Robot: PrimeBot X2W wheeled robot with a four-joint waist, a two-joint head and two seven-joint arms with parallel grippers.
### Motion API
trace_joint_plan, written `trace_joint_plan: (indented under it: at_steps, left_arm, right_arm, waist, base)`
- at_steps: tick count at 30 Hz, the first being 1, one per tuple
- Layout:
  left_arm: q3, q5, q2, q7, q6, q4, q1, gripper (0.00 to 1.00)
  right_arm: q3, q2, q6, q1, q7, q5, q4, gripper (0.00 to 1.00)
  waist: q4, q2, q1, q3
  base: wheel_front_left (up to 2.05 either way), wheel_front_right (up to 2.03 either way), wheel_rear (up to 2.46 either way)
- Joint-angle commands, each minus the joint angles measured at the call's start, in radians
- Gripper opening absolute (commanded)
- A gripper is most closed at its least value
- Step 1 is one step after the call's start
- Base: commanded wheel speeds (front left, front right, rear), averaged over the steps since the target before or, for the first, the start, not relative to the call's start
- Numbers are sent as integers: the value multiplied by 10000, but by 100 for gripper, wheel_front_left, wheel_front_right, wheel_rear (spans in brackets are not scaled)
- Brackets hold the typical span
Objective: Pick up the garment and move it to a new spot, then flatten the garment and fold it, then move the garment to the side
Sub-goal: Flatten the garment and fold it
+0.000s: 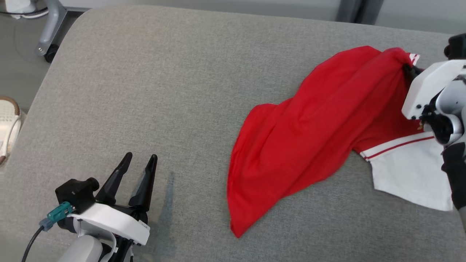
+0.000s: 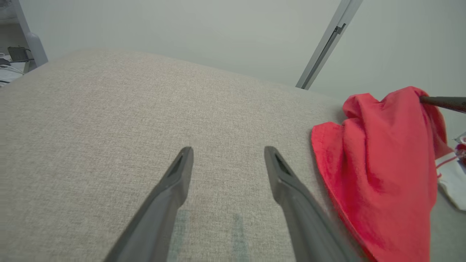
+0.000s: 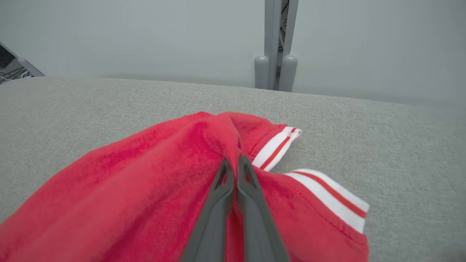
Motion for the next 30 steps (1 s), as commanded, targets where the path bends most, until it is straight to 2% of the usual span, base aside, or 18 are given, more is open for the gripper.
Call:
trace_joint_plan:
  at_steps: [1, 4, 5, 6, 7, 11, 17, 24, 30]
  left_arm:
    - [25, 119, 16, -14, -101, 55, -188, 100]
    - [-136, 243, -111, -13, -327, 192, -268, 100]
    - [-198, 268, -128, -13, -397, 255, -283, 100]
    - [-216, 294, -137, -14, -418, 305, -283, 100]
    - [-244, 319, -169, -13, -471, 395, -234, 100]
    - [-239, 368, -171, -11, -428, 463, -85, 100]
    - [-350, 416, -43, 103, -309, 340, 207, 100]
    - [-746, 465, 259, 796, -152, 52, 825, 100]
    - [-810, 365, 308, 1013, 192, -300, 1307, 100]
  right_arm:
    - [-104, -106, 1, -223, -54, -31, 108, 0]
    - [-412, -104, 1, -575, -162, -229, 630, 0]
    - [-489, -65, 1, -638, -162, -313, 821, 36]
    - [-525, -1, 1, -660, -197, -379, 950, 97]
    - [-542, 133, 1, -573, -314, -461, 1191, 100]
    - [-301, 336, 1, -183, -681, -494, 1329, 100]
    - [285, 560, 1, 562, -1354, -91, 716, 100]
    - [694, 430, 1, 2367, -2472, 898, -1179, 100]
    - [452, 278, 1, 4656, -3423, 1261, -3248, 100]
  waist:
    - [229, 0, 0, 213]
    - [328, 0, 0, 230]
    - [337, 0, 0, 193]
    - [330, 0, 0, 134]
    - [256, 0, 0, -33]
    - [-71, 0, 0, -540]
    - [-650, 0, 0, -1206]
    - [-1378, 0, 0, -2013]
    - [-1711, 0, 0, -2551]
  base:
    - [0, 0, 0]
    - [0, 0, 0]
    - [0, 0, 0]
    - [0, 0, 0]
    - [0, 0, 0]
    - [0, 0, 0]
    - [0, 0, 0]
    - [0, 0, 0]
    - [0, 0, 0]
